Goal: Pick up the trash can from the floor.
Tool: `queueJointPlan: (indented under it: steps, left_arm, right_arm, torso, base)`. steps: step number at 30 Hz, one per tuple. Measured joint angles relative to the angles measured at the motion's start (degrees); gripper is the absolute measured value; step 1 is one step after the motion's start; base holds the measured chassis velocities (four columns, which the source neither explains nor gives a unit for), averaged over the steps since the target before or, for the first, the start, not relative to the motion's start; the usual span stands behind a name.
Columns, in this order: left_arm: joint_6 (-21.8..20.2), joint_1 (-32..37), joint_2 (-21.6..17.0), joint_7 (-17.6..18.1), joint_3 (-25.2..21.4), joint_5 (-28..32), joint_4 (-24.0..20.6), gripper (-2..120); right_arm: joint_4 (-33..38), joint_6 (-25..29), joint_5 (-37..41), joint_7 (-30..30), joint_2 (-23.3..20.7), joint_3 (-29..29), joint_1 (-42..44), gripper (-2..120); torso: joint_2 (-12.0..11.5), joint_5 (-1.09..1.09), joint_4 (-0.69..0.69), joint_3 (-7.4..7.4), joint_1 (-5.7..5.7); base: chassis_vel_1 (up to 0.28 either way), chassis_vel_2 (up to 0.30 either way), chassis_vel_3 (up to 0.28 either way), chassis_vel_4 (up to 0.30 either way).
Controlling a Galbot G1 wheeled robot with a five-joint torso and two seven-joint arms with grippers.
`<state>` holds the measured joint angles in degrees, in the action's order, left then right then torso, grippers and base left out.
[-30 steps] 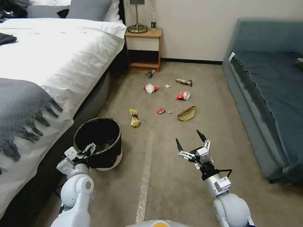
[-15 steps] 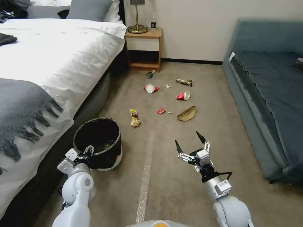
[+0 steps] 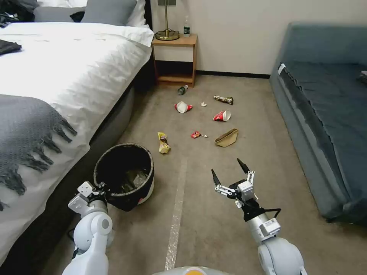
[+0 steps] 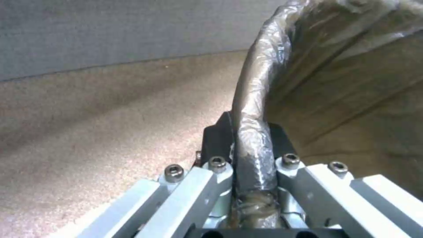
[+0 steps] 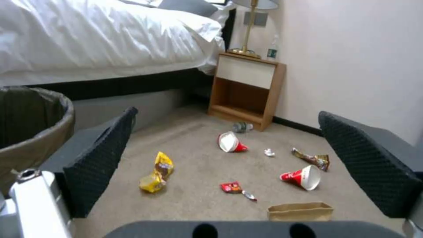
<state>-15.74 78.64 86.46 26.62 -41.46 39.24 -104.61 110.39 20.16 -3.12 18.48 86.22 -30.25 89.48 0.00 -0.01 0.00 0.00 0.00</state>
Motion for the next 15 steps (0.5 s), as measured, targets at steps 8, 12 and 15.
queueJointPlan:
  steps: [8,12,15]
  left_arm:
    - [2.7,1.6,-0.3,-1.7,0.5,-5.4,-1.9,4]
    - [4.4,3.8,-0.6,-3.1,1.2,-9.3,-5.8,4]
    - [4.8,6.4,-1.1,-3.5,2.1,-10.6,-10.9,4]
  right_arm:
    - [0.0,0.3,0.2,-0.2,-0.1,0.0,0.1,100]
    - [0.1,0.3,0.3,-0.8,0.0,0.2,0.0,100]
    - [0.3,0.3,0.6,-1.3,-0.1,0.2,-0.1,100]
  torso:
    - [0.0,-0.02,-0.02,0.01,0.00]
    - [0.0,-0.01,0.01,0.01,0.00]
    - [0.0,0.03,-0.01,0.00,0.00]
  base:
    - [0.000,0.000,0.000,0.000]
    - [0.000,0.000,0.000,0.000]
    - [0.000,0.000,0.000,0.000]
